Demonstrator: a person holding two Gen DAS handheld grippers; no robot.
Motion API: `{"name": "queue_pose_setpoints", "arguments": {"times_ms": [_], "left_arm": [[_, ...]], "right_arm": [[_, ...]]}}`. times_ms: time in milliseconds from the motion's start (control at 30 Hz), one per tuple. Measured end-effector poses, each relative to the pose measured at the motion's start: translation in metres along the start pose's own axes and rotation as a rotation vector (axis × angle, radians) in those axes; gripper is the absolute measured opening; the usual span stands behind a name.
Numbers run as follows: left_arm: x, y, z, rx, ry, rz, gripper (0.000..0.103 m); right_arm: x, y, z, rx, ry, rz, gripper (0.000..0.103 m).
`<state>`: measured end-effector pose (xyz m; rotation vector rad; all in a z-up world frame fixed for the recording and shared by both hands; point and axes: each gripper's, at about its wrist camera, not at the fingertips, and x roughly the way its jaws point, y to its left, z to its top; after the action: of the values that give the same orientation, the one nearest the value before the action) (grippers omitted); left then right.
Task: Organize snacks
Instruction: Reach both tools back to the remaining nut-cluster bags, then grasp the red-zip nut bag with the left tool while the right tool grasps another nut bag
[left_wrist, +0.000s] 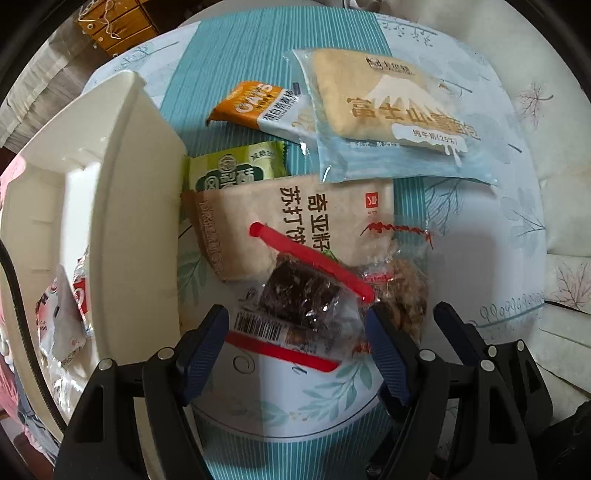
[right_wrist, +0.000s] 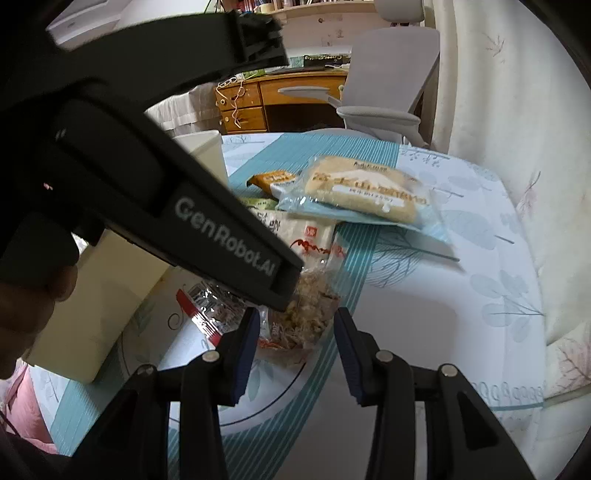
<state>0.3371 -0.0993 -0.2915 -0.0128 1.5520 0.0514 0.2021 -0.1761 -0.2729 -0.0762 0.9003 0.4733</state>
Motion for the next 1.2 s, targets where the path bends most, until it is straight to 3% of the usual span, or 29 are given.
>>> {"name": "queue_pose_setpoints", "arguments": {"times_ms": [400,533,567,600,933,1100,1200], "left_arm": [[0.018,0.008,0.018,-0.010,0.037,0.016,0.073],[0.019,0.012,0.021,-0.033,0.049,0.008,0.068],[0.019,0.013,0.022,-0.032,0.053,0.016,0.058],[0.020,0.018,0.022,-0.033,0.065,0.026,0.057],[0.021,0.025,0.010,-0.034,0.092,0.008,0.053],[0.010,0.031,-0.001,-0.031,0.085,-0.014,0.043],[0.003,0.035,-0.007,-0.045,0.087,-0.048,0.043]], "right_arm": [[0.016,-0.010,-0.001,0.012,-0.006,0.023,0.042],[0.016,-0.016,0.001,0.017,0.001,0.037,0.041],[0.015,-0.016,0.000,0.016,0.000,0.038,0.040],[0.014,-0.017,-0.001,0.015,0.001,0.038,0.039],[0.009,-0.031,0.005,0.043,0.055,0.036,0.035],[0.002,-0.034,0.007,0.079,0.064,0.014,0.034],[-0.008,-0.032,0.007,0.074,0.059,0.003,0.034]]}}
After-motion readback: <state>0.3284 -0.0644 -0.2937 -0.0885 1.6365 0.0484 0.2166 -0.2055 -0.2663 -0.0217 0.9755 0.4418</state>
